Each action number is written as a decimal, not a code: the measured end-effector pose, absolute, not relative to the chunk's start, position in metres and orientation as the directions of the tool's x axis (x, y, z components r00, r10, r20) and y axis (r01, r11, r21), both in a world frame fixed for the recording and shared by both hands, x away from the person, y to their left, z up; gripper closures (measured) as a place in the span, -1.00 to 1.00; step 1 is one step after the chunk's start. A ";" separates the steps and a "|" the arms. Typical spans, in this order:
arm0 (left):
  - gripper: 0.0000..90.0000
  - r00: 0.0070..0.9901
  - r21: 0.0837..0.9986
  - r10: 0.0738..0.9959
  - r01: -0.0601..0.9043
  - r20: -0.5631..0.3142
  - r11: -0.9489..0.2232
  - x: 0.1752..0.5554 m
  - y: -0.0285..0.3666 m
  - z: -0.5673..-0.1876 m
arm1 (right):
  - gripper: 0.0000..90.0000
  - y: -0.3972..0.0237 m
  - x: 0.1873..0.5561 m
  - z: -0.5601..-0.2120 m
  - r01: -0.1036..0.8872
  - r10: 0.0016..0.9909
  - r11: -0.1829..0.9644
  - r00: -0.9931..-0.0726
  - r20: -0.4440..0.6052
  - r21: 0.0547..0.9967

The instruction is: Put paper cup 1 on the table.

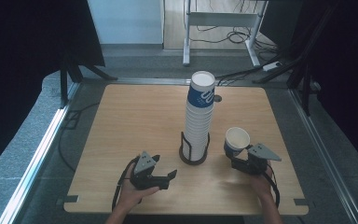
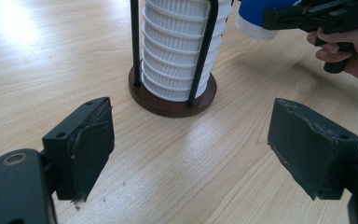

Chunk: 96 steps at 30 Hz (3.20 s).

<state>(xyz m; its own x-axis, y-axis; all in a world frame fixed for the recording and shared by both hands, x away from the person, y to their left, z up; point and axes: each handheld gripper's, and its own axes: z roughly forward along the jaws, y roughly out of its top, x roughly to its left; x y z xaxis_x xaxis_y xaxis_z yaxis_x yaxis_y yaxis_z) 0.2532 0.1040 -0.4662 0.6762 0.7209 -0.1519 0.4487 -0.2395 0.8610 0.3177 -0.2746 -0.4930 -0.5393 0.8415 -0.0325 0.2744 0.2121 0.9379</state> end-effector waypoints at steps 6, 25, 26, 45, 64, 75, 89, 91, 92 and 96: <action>-0.67 0.678 0.859 0.720 0.450 -0.150 -0.244 0.253 0.104 -0.467 | -0.41 -0.275 0.324 -0.500 0.314 0.849 0.232 -0.527 -0.034 0.921; -0.67 0.681 0.859 0.717 0.448 -0.150 -0.246 0.252 0.103 -0.467 | -0.41 -0.275 0.335 -0.513 0.421 0.866 0.278 -0.498 -0.036 0.864; -0.67 0.681 0.860 0.716 0.448 -0.150 -0.246 0.252 0.103 -0.466 | -0.41 -0.275 0.335 -0.513 0.424 0.867 0.277 -0.497 -0.035 0.862; -0.67 0.694 0.856 0.704 0.448 -0.150 -0.259 0.251 0.100 -0.468 | -0.67 -0.274 0.337 -0.514 0.471 0.872 0.288 -0.490 -0.025 0.834; -0.67 0.699 0.856 0.700 0.444 -0.147 -0.264 0.250 0.101 -0.467 | -0.71 -0.290 0.310 -0.492 0.380 0.876 0.161 -0.480 0.045 0.911; -0.67 0.699 0.856 0.700 0.444 -0.145 -0.265 0.250 0.101 -0.467 | -0.72 -0.299 0.285 -0.469 0.307 0.869 0.126 -0.493 0.044 0.943; -0.67 0.690 0.858 0.706 0.449 -0.156 -0.250 0.251 0.103 -0.466 | -0.60 -0.277 0.261 -0.438 0.205 0.755 0.149 -0.656 0.022 0.967; -0.67 0.691 0.859 0.706 0.447 -0.155 -0.249 0.251 0.103 -0.466 | -0.56 -0.270 0.260 -0.439 0.203 0.727 0.159 -0.686 0.024 0.966; -0.67 0.691 0.859 0.706 0.447 -0.155 -0.249 0.251 0.103 -0.466 | -0.56 -0.270 0.260 -0.439 0.203 0.727 0.159 -0.686 0.024 0.966; -0.67 0.688 0.860 0.710 0.444 -0.149 -0.251 0.251 0.102 -0.466 | -0.52 -0.258 0.260 -0.442 0.202 0.681 0.172 -0.732 0.032 0.964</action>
